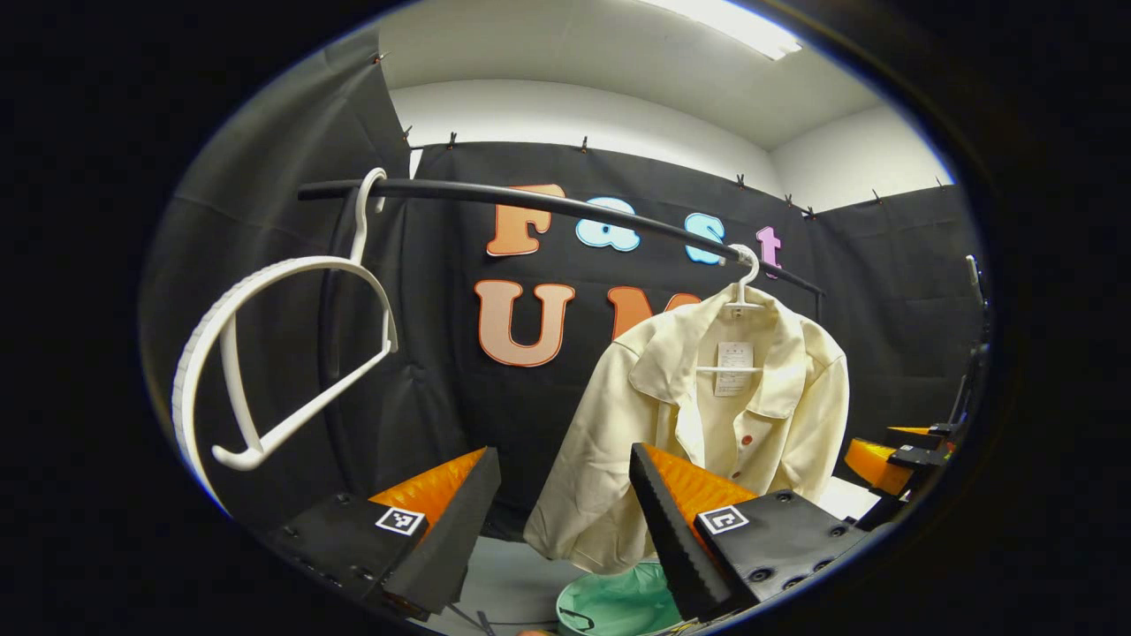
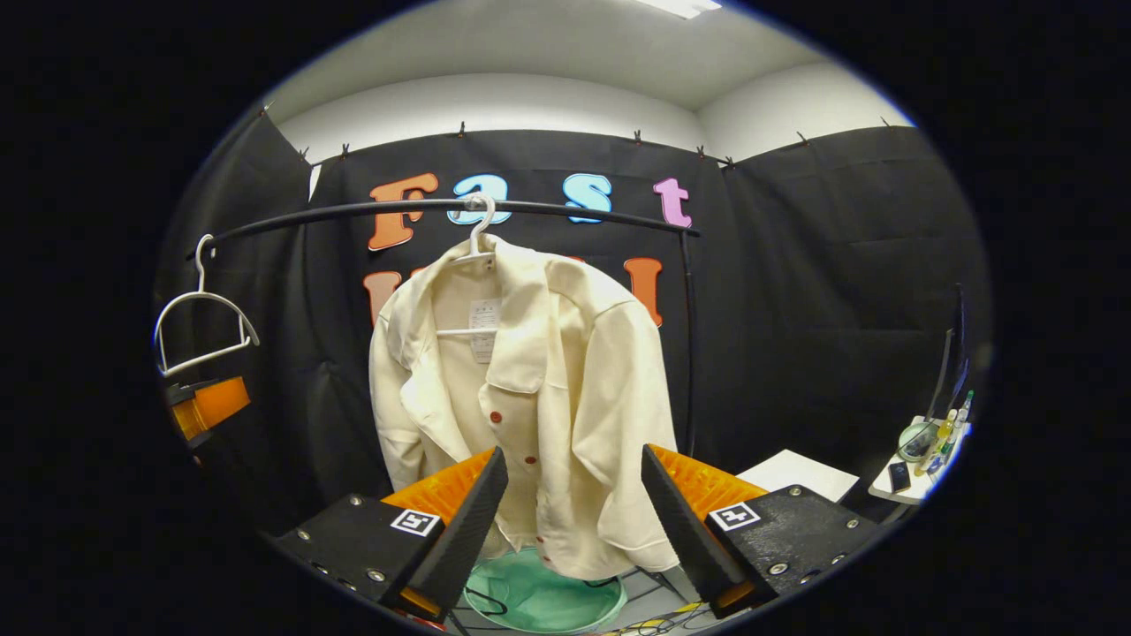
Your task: Grasp the clothes on the hanger with both hands and then place them into the laundry hamper below.
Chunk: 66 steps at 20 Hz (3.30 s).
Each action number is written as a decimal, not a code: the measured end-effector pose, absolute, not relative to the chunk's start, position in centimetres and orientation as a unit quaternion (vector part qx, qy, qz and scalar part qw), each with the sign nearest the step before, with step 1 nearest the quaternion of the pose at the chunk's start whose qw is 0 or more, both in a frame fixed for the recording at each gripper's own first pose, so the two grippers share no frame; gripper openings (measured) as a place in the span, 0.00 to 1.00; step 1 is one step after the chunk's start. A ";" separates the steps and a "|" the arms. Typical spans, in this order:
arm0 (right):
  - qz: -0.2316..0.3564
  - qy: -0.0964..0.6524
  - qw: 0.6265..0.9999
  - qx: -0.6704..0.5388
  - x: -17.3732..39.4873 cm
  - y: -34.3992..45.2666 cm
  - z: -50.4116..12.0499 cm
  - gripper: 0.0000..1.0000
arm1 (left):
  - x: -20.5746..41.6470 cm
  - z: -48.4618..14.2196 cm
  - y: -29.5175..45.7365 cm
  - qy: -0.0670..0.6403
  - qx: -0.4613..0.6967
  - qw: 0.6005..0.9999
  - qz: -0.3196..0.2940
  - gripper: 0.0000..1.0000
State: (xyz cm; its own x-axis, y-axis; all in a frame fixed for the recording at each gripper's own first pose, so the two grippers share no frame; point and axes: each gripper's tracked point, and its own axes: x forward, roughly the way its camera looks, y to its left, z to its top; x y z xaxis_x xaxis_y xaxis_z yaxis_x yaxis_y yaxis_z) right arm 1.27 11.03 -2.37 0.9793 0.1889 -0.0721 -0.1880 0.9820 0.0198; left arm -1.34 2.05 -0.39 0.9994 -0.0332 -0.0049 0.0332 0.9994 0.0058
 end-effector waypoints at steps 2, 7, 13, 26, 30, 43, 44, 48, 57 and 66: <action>0.111 0.045 0.993 0.006 2.3 12.9 -3.2 0.95 | -1.2 -0.5 2.7 0.003 0.003 1.000 -0.008 0.96; 0.112 0.051 0.992 -0.010 5.9 14.9 -4.8 0.95 | -1.2 -1.1 3.8 0.012 0.004 1.000 0.005 0.96; 0.110 0.069 0.992 -0.005 9.9 16.6 -6.8 0.95 | -0.4 -1.5 4.3 0.017 0.009 1.000 0.011 0.93; 0.082 0.080 0.993 -0.032 16.9 18.1 -9.9 0.95 | 2.3 -2.7 4.8 0.031 0.014 0.999 0.014 0.93; 0.089 0.081 0.992 -0.026 19.3 18.6 -9.7 0.95 | 3.0 -2.9 4.9 0.036 0.014 0.999 0.016 0.97; 0.092 0.090 0.992 0.002 20.0 16.6 -9.3 0.14 | 4.6 -3.7 3.0 0.049 0.003 0.999 0.001 1.00; 0.092 0.091 0.992 0.003 19.7 16.3 -9.3 0.12 | 4.7 -3.8 2.6 0.051 0.002 0.999 -0.003 1.00; 0.100 0.099 0.990 0.010 18.2 15.3 -8.9 0.05 | 5.3 -4.1 0.4 0.054 0.003 0.998 -0.020 1.00; 0.109 0.109 0.988 0.025 15.2 11.2 -7.0 0.00 | 6.2 -5.5 -7.2 0.077 -0.006 0.994 -0.071 0.97; 0.139 0.109 0.984 0.012 12.6 9.1 -5.2 0.00 | 11.3 -6.2 -12.7 0.078 -0.005 0.993 -0.090 0.97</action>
